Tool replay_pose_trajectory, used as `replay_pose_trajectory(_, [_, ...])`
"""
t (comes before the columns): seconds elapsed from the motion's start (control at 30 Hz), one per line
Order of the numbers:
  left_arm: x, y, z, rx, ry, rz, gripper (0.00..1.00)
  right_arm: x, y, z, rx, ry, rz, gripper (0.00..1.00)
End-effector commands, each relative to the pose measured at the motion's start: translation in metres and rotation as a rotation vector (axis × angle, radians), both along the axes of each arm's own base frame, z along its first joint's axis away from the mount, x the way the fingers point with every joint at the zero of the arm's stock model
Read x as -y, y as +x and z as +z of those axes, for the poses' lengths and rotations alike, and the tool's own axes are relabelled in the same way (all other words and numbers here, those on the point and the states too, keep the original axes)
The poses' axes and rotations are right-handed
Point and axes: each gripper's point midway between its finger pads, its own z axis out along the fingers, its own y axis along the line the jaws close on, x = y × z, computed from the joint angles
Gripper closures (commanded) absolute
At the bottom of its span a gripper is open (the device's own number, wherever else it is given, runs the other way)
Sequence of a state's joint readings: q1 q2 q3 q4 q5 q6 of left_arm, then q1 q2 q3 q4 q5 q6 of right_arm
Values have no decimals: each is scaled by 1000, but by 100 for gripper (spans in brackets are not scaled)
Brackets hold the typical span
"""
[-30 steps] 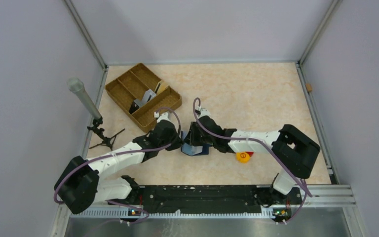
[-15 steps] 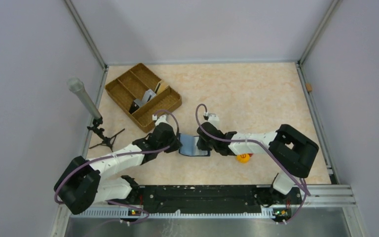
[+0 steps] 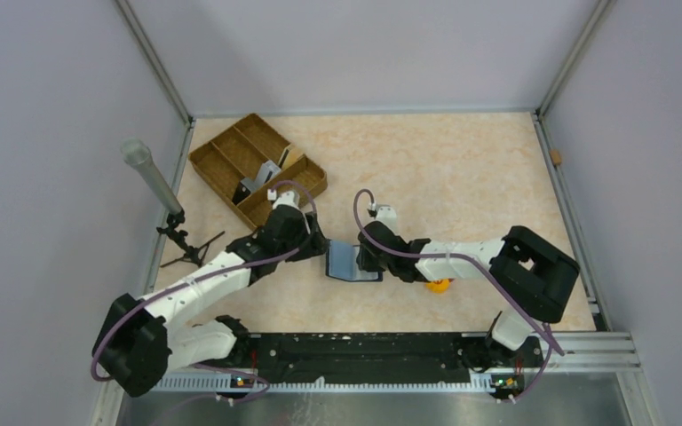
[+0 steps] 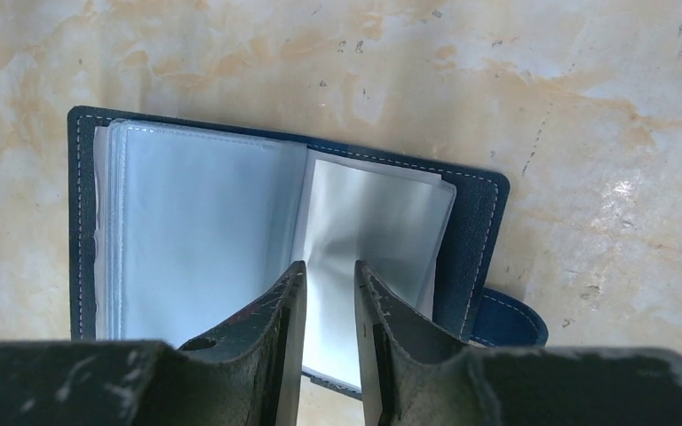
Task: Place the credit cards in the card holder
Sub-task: Pick up the credit card from the storage box.
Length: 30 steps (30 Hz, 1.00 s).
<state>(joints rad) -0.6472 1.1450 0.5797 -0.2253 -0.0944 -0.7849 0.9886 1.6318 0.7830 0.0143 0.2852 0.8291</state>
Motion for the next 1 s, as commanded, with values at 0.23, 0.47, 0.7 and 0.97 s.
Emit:
replay_pose_trajectory(0.23, [-70,55,94,113,48,102,26,-17,-6,24,37,52,115,70])
replay_pose_trajectory(0.47, [-135,112,93,42,85,303,18,-27,-6,33,53,92,156,69])
replay_pose_trajectory(0.7, [-177,168,73,-1,194,446,25,-34,-9,35,52,128,188,68])
replay_pose_trajectory(0.97, [-197,218,60,-12,255,496,32,-34,-11,34,56,135,199,68])
